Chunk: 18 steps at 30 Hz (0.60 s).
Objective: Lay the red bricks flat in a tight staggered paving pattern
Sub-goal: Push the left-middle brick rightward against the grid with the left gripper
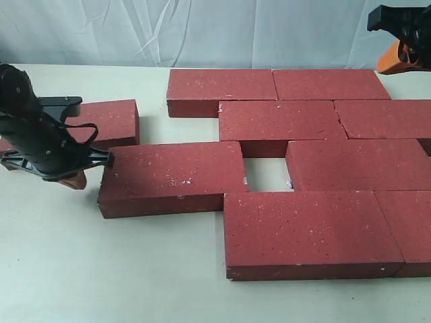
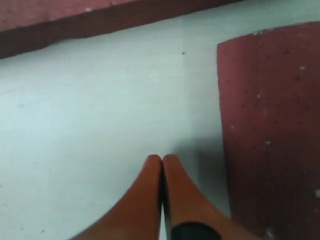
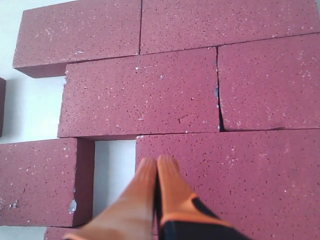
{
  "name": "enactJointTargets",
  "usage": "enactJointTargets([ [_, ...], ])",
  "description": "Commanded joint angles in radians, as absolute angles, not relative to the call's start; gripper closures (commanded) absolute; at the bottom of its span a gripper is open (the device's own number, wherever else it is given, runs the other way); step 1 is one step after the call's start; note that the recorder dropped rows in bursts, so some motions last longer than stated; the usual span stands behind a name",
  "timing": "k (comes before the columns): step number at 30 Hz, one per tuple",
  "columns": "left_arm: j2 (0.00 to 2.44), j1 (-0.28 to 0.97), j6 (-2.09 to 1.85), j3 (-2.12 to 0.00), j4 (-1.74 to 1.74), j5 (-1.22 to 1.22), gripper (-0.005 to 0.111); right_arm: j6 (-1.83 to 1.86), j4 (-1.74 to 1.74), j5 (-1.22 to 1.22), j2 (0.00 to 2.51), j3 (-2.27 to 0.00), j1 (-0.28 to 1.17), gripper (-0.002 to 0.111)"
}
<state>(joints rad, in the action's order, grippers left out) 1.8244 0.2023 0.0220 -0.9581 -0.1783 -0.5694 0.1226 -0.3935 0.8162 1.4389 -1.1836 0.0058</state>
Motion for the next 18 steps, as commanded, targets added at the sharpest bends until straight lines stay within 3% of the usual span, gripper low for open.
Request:
enactJointTargets([
  [1,1.839,0.257,0.017,-0.958,-0.196,-0.528,0.107,0.131,-0.395,0.813,1.434,-1.180,0.000,0.109],
  [18,1.872,0.313,-0.127,-0.958,-0.411,-0.429,0.107,0.131,-0.395,0.813,1.434,-1.180,0.001,0.109],
])
